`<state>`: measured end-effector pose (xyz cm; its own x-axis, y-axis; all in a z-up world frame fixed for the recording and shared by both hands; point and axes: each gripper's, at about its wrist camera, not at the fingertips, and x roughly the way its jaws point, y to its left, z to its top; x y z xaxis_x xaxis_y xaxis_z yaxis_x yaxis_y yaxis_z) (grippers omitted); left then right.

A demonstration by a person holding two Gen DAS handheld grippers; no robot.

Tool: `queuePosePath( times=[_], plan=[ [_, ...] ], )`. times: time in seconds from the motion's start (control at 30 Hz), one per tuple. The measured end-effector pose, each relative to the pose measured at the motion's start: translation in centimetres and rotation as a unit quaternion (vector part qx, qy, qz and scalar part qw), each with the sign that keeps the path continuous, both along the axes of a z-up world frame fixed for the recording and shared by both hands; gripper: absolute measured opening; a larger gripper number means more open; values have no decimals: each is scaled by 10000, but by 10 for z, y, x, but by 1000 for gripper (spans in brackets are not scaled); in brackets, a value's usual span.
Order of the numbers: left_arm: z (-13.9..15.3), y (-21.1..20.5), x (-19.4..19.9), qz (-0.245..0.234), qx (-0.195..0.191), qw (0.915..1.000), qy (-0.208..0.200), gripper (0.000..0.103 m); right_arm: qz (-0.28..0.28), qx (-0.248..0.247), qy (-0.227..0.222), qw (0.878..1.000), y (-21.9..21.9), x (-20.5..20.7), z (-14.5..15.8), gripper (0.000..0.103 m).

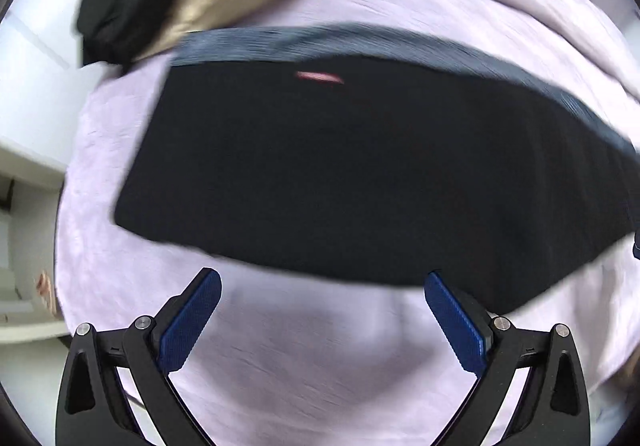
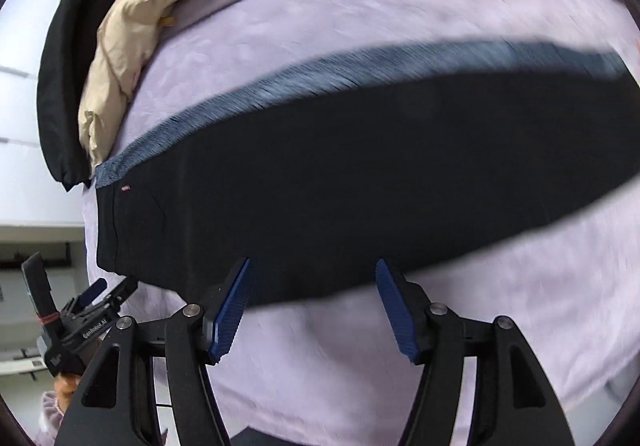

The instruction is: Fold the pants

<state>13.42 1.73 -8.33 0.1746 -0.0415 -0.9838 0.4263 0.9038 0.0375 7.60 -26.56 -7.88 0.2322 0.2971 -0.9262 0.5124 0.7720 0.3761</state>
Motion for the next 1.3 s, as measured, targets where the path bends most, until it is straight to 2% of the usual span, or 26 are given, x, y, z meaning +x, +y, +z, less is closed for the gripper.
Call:
queuePosePath(
  times=[0.17,0.27,0.3,0.37,0.43,0.57,0.7,0.8,0.9,1.03,1.3],
  plan=[
    [-10,-55,-24,-655,-37,9978,48,102,-521,70,47,9986,-5,-60,7,68],
    [-23,-83,-34,-1162,353,9918,-387,102,-673,35,13,9977,-7,-81,14,68],
    [-30,-89,-34,-1271,547,9896,-385,102,-736,36,-10,9973,-11,-91,17,68],
    [-32,-88,-30,-1153,544,9916,-219,102,-884,55,-65,9960,-14,-102,22,68],
    [-26,-84,-28,-1065,481,9931,-72,102,-1058,75,-118,9943,-20,-114,25,68],
    [6,-78,-33,-1246,565,9905,-152,102,-1481,297,-147,9884,-35,-135,23,68],
    [31,-84,-54,-1394,313,9897,-20,102,-1672,379,-223,9849,-42,-149,24,68],
    [49,-97,-70,-1527,100,9882,-19,102,-1741,497,-234,9832,-44,-154,21,68],
    [70,-131,-89,-1633,-88,9865,-49,102,-1674,559,-215,9841,-46,-153,18,68],
    [75,-160,-102,-1725,-272,9845,184,102,-1648,558,-300,9843,-56,-154,20,68],
    [66,-193,-116,-2020,28,9791,215,102,-1876,824,-269,9784,-89,-174,4,68]
  ],
)
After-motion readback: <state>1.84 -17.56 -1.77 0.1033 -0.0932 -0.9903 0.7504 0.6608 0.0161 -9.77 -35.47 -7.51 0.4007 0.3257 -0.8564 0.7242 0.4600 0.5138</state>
